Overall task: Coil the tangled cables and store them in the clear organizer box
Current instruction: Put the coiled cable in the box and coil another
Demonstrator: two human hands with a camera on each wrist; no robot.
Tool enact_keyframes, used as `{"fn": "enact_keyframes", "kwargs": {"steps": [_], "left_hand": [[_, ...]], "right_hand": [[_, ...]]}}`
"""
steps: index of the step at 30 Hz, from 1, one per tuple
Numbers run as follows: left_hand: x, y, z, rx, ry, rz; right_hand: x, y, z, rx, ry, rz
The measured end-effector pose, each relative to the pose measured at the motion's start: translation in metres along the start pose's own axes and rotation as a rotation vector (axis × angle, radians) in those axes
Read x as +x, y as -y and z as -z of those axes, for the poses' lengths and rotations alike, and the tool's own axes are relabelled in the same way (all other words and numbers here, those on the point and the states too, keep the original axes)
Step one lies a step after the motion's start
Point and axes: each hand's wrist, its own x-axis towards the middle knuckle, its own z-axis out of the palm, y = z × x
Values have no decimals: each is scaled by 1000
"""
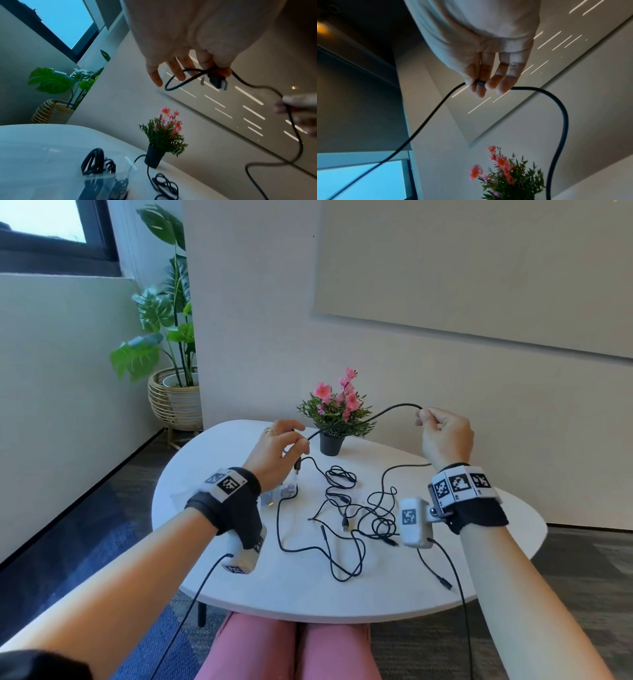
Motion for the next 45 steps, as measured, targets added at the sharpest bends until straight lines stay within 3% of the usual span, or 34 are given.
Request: {"fn": "enact_keyframes", "kwargs": {"steps": [8, 12, 16, 18, 21, 23, 27, 31, 35, 37, 41, 43, 45], "left_hand": [[6, 8, 20, 282, 193, 10], [6, 10, 21, 195, 55, -11], [7, 10, 12, 161, -123, -27], [9, 6, 6, 120, -157, -31], [12, 0, -3, 81, -183, -25], [13, -3, -7, 64, -197, -14], [12, -7, -9, 65, -194, 50], [11, -6, -2, -112, -301, 252], [12, 1, 9, -415, -313, 453], [10, 10, 15, -349, -258, 458], [4, 12, 15, -187, 17, 279], [-2, 8, 14, -173, 143, 264], [-6, 8, 15, -122, 152, 249]], "right_hand": [[7, -11, -10, 16, -95, -107], [10, -20, -15, 1, -83, -149], [4, -18, -26, -131, 97, -176], [-9, -5, -32, -224, 196, -7], [-38, 22, -42, -87, 374, 349], [-49, 28, -54, -80, 503, 483], [-51, 23, -74, -245, 531, 655], [-51, 18, -81, -239, 487, 585], [-47, 21, -76, 75, 529, 378], [-40, 25, -69, 175, 492, 293], [-24, 28, -66, 154, 427, 235], [-19, 30, -65, 167, 381, 208], [-13, 30, -62, 194, 347, 176]]}}
